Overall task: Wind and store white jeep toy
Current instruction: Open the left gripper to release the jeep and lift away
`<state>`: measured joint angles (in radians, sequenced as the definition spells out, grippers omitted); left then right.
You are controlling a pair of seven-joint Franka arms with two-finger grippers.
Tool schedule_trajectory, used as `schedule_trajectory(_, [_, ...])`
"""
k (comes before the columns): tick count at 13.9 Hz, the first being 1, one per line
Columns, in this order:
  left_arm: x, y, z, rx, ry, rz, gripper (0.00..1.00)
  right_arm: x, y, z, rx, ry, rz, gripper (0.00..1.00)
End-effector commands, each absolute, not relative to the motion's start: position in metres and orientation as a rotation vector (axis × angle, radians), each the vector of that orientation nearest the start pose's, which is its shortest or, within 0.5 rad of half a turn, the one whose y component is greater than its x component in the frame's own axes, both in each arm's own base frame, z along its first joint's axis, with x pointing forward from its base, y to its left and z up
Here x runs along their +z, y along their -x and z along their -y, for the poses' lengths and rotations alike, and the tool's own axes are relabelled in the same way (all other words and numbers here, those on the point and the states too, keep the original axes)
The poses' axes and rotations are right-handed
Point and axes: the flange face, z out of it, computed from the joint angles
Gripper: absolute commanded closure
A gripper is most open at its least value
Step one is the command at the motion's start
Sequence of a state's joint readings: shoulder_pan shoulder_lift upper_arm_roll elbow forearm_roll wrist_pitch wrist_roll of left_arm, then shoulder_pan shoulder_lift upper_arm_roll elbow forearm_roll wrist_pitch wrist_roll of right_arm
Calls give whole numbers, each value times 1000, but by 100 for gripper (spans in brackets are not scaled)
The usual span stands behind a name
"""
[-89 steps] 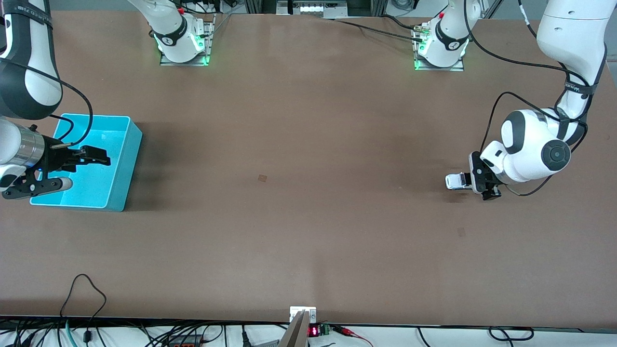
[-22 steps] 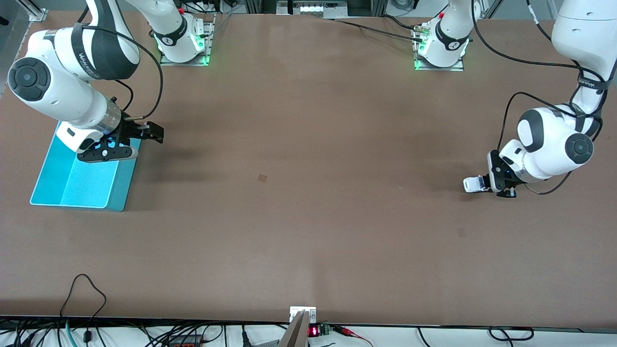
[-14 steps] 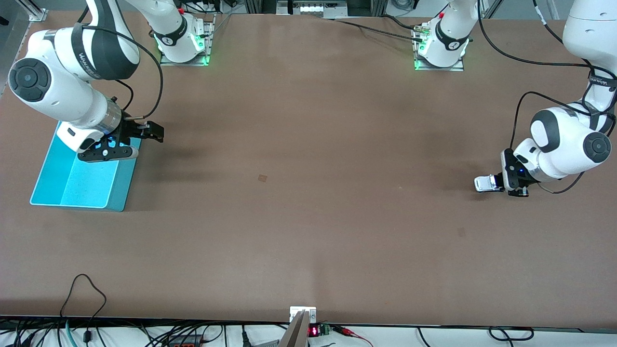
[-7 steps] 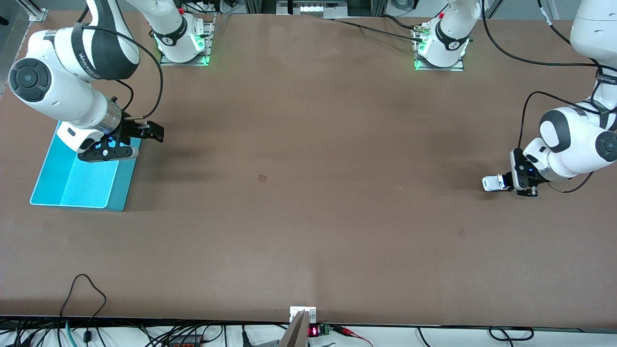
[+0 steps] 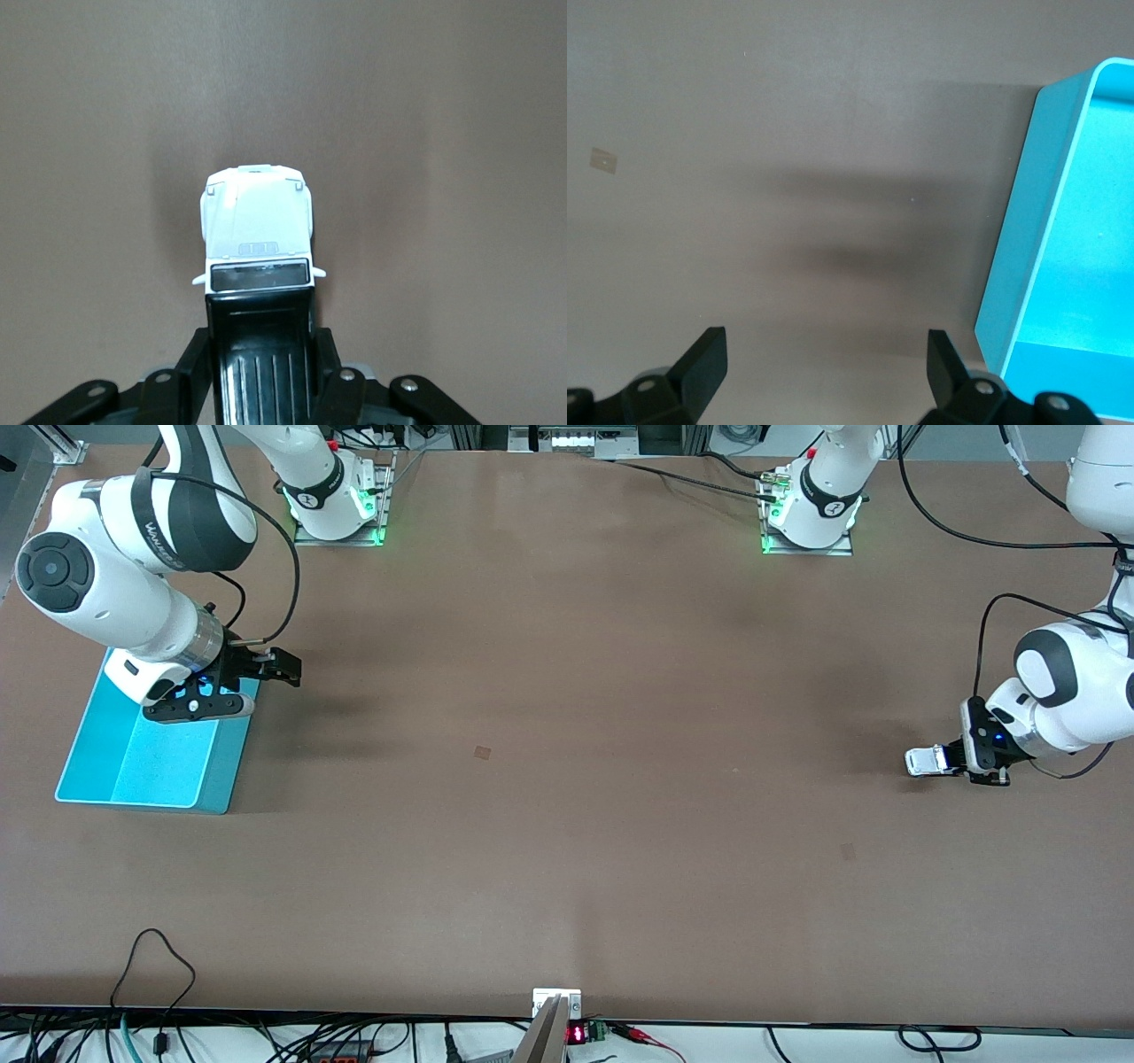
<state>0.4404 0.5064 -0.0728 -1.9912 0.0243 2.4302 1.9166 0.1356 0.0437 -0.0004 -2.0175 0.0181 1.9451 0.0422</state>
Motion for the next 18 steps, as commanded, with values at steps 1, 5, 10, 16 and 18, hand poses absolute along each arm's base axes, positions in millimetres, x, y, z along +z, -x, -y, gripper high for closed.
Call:
schedule_trajectory(1, [143, -556, -231, 50, 2255, -2326, 68, 421, -539, -82, 203, 3136, 112, 0])
schedule_trajectory(5, [148, -554, -237, 60, 2250, -2325, 54, 421, -538, -86, 203, 3135, 121, 0])
schedule_trajectory(10, [216, -572, -197, 48, 2234, -2429, 0, 421, -538, -86, 206, 3135, 121, 0])
schedule_trajectory(16, [267, -580, -165, 38, 2147, -2477, 0, 421, -538, -86, 206, 3135, 123, 0])
schedule_trajectory(18, [280, -583, -149, 39, 2117, -2511, 0, 420, -538, -86, 210, 3135, 123, 0])
